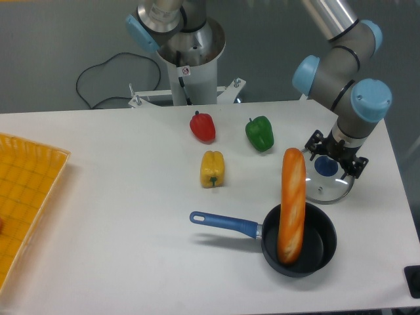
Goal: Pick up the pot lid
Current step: 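Lower the open gripper around the blue knob of the lid, then close the gripper on the blue knob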
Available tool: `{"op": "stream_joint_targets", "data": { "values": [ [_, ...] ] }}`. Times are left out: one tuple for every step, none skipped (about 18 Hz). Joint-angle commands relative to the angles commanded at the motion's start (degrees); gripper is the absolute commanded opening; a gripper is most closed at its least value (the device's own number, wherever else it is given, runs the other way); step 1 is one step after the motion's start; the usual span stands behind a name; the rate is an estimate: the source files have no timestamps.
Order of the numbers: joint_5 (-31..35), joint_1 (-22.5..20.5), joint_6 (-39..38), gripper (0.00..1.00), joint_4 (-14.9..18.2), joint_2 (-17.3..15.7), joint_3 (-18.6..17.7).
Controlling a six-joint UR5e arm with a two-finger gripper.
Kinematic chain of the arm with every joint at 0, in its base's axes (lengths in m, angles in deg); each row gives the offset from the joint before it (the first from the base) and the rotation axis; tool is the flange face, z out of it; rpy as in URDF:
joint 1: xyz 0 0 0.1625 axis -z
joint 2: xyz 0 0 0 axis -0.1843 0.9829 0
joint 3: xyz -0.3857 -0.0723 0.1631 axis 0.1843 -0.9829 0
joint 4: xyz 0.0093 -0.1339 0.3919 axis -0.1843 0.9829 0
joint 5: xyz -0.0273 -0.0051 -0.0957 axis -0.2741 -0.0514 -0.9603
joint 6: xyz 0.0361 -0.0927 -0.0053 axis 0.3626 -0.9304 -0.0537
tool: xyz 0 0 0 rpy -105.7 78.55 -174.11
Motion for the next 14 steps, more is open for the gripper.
{"op": "stream_joint_targets", "data": {
  "values": [
    [0.0, 0.0, 0.0, 0.93, 0.0, 0.0, 0.0],
    [0.0, 0.0, 0.0, 0.93, 0.0, 0.0, 0.0],
    [0.0, 0.0, 0.0, 0.89, 0.0, 0.0, 0.0],
    [0.0, 0.0, 0.1, 0.85, 0.0, 0.0, -0.1],
    [0.0, 0.0, 0.1, 0.81, 0.0, 0.0, 0.0],
    [0.0, 0.0, 0.1, 0.76, 0.0, 0.0, 0.0],
    [0.0, 0.0, 0.0, 0.72, 0.0, 0.0, -0.1],
    [0.0, 0.0, 0.0, 0.69, 0.0, 0.0, -0.1],
    [0.0, 0.0, 0.0, 0.67, 0.0, 0.0, -0.1],
    [0.0, 0.0, 0.0, 0.65, 0.0, 0.0, -0.1],
    [0.0, 0.0, 0.0, 0.64, 0.0, 0.0, 0.0],
    [0.0, 0.0, 0.0, 0.63, 0.0, 0.0, 0.0],
    [0.0, 0.0, 0.0, 0.62, 0.0, 0.0, -0.1],
    [0.0, 0.0, 0.0, 0.61, 0.0, 0.0, -0.1]
  ]
}}
